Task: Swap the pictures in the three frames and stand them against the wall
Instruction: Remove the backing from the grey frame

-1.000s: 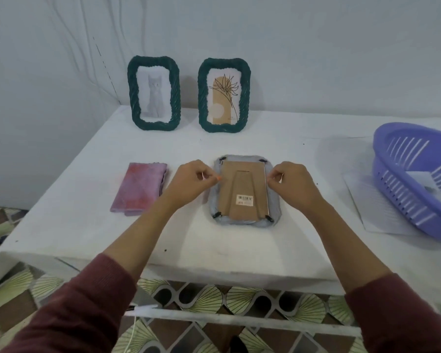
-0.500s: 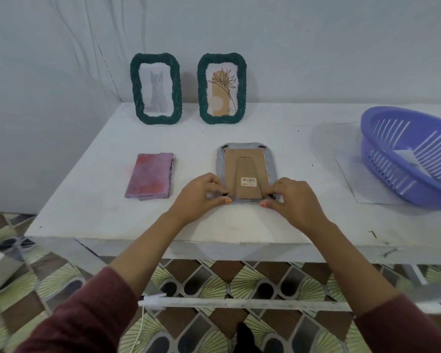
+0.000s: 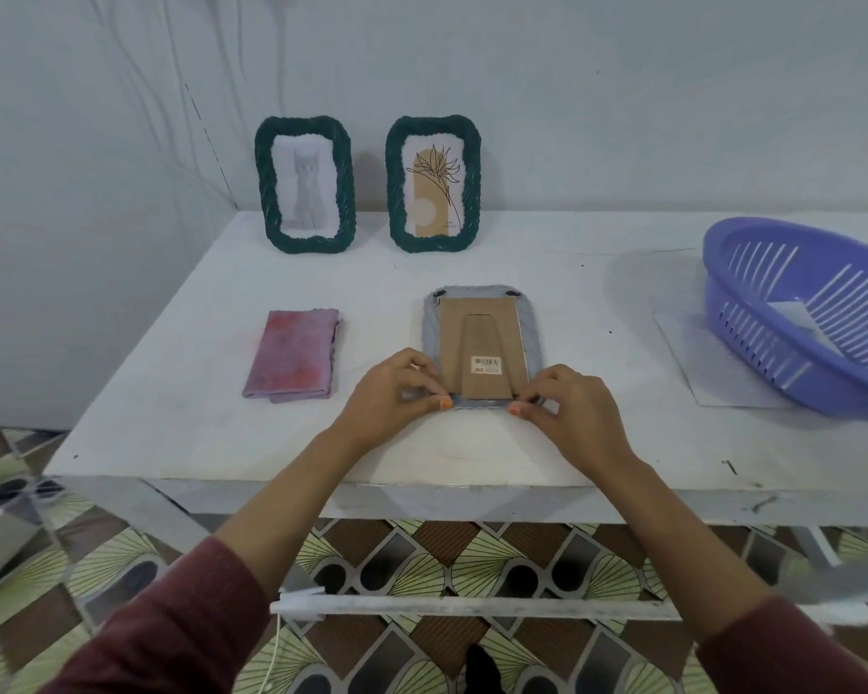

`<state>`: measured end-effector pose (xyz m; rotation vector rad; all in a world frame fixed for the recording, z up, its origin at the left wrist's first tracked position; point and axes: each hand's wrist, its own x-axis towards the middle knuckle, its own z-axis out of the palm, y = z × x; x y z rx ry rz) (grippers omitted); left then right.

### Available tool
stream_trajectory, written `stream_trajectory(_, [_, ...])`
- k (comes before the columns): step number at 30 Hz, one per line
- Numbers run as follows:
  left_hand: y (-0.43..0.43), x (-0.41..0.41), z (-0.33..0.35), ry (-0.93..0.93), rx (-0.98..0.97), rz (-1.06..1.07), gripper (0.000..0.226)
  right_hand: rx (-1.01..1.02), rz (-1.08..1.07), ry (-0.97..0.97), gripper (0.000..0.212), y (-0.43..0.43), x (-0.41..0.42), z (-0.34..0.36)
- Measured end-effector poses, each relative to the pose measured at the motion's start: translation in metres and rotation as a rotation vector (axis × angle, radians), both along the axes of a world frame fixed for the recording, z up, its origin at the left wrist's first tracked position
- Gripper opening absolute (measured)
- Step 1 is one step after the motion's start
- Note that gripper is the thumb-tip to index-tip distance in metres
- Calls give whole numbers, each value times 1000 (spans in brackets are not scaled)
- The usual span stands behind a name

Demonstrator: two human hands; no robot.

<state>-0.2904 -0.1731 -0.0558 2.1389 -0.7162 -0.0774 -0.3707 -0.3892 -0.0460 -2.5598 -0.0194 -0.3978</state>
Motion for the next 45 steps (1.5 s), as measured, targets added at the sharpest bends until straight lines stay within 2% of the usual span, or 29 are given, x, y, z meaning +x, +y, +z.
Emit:
stream_trajectory(3, [-2,6,10,90,-132,120,10,165,9,88,9,-6,7,8])
stream_trajectory(5, [-7,20,14,99,-146,240,16,255,-4,117,12,-14,19,13])
stream_trajectory(9, [-30,46,17,156,4,398,26,277,-81,129,22,-29,58,16])
stream_trajectory(13, [-50,54,19,187,-15,461,23,236,-77,204,29,-36,87,9])
stream_trajectory(28, [-71,53,17,227,-34,545,22,323,-93,192,30,-42,97,12])
stream_trajectory(37, [-76,54,20,287,-130,536,14,353,-93,174,29,-40,96,14])
stream_trajectory(41, [-75,52,20,289,-110,560,23,357,-102,172,31,-39,95,14])
stream_trajectory(45, [-75,56,22,298,-108,545,20,362,-108,176,30,-39,95,14])
